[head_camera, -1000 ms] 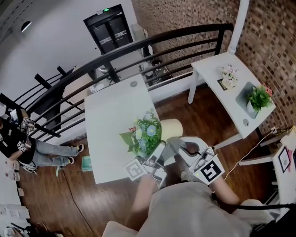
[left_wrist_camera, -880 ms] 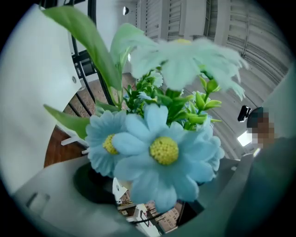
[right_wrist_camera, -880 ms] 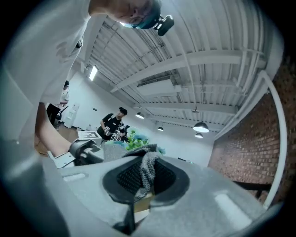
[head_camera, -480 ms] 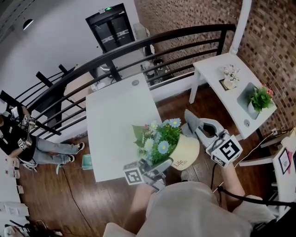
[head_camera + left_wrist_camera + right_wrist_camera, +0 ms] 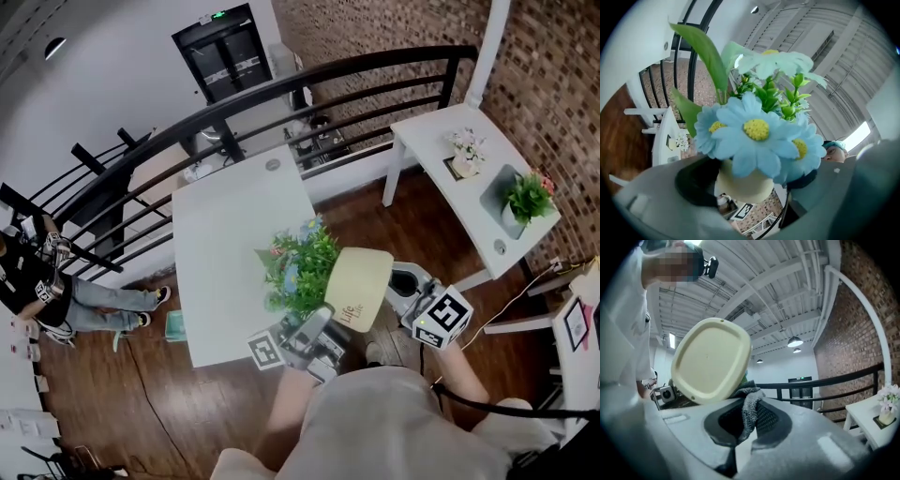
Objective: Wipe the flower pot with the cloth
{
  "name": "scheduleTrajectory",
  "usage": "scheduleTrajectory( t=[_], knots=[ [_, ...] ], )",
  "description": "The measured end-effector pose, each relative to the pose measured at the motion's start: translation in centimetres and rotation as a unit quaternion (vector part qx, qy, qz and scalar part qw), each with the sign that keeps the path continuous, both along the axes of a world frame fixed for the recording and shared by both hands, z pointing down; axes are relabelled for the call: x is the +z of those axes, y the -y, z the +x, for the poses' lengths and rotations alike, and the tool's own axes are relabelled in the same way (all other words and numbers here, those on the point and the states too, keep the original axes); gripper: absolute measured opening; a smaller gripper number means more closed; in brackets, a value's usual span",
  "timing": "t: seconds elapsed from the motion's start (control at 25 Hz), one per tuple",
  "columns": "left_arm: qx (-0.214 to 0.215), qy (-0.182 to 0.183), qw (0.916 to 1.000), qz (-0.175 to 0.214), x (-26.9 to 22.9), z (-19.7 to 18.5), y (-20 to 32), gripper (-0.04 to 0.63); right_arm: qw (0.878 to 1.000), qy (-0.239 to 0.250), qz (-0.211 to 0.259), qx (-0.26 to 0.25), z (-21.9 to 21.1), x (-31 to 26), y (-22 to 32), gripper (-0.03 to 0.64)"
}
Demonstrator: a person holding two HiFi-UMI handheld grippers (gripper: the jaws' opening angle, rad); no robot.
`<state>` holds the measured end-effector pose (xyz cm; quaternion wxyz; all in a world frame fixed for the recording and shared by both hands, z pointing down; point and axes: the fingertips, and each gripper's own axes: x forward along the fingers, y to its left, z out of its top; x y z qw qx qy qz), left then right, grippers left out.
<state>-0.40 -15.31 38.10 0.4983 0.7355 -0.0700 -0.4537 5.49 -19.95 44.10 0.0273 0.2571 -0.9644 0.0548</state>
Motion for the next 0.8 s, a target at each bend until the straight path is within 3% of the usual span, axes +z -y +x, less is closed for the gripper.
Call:
scheduleTrajectory(
  t=[0.32,0.6,0.8],
  knots=[
    [-0.050,0.017,0.9984,-0.018,0.6,-1.7,2.1,0.428,0.998,-0.017,-0.015,-0.060,-3.5,1.6,-3.8,0.002],
    [-0.097,0.072,0.9913,-0.053,3.7,-3.4,3.9,0.426,0.992,-0.041,0.019,-0.114,-4.4,0.9,-6.5,0.002],
    [-0.104,0.130,0.9834,-0.072,6.6,-4.1,3.9,0.426,0.993,0.004,0.052,-0.104,-4.3,-3.0,-6.1,0.002]
  ],
)
